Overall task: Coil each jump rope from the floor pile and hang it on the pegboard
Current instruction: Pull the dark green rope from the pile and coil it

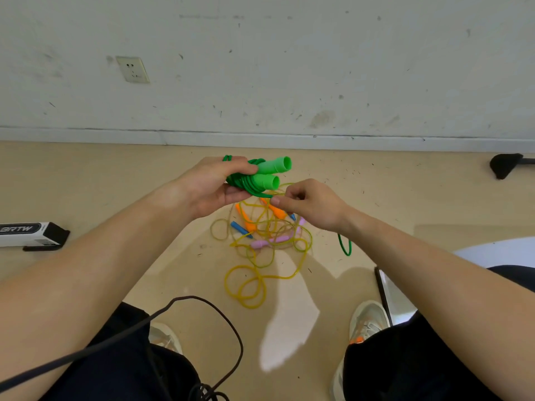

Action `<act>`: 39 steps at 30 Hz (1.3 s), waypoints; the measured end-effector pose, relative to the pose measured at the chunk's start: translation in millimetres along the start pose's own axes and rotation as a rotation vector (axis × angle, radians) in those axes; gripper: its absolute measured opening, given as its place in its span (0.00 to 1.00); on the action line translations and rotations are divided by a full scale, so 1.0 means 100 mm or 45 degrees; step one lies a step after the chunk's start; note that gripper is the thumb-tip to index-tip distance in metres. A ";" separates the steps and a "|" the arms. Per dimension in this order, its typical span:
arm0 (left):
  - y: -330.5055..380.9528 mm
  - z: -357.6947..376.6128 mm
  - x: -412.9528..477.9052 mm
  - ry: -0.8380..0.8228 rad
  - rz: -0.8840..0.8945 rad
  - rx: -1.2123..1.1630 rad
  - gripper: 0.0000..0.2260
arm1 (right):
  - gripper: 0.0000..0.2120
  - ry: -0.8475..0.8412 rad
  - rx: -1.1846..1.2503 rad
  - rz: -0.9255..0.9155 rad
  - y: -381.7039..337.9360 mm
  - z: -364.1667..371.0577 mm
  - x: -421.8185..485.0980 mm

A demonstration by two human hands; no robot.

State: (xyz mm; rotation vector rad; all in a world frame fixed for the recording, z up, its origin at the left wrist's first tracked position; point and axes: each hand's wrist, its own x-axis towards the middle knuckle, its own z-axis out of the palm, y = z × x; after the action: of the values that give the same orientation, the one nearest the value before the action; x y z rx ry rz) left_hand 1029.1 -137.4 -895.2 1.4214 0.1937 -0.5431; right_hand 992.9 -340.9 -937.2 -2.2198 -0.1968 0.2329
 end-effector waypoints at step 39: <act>-0.25 0.23 0.07 0.441 0.179 -0.142 0.29 | 0.14 0.257 0.188 0.170 -0.33 0.46 -0.25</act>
State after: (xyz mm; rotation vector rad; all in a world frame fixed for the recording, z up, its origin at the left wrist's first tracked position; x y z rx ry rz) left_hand 1019.7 -162.4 -916.8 1.4001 0.3913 -0.1646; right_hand 956.0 -291.9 -936.5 -2.0948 0.0768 0.0915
